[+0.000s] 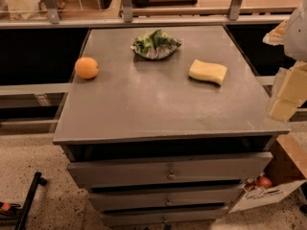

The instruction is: Pick green jalapeno chip bag

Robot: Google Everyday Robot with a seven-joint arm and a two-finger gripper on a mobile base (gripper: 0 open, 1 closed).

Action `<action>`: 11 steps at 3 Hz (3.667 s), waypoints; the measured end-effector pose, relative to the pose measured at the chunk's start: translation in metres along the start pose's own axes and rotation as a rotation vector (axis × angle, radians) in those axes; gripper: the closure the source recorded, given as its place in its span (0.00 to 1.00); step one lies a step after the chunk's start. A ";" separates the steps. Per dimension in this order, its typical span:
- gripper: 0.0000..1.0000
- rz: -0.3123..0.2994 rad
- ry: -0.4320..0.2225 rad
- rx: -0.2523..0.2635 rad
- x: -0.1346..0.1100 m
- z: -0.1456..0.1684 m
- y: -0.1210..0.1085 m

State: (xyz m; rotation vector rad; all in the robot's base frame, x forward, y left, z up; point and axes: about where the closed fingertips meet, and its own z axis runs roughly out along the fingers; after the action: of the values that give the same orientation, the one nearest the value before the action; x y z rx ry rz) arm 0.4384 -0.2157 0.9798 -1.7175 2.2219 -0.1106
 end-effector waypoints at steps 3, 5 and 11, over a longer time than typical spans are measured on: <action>0.00 -0.111 0.037 0.191 -0.053 0.015 -0.061; 0.00 -0.248 0.028 0.389 -0.135 0.061 -0.124; 0.00 -0.008 -0.228 0.306 -0.187 0.147 -0.216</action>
Offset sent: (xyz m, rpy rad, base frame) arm 0.0698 0.0296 0.0145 -0.1754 -0.1683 0.0265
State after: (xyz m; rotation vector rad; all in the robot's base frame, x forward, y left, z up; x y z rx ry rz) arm 0.7245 -0.0752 0.9363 -1.4935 1.9206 -0.2313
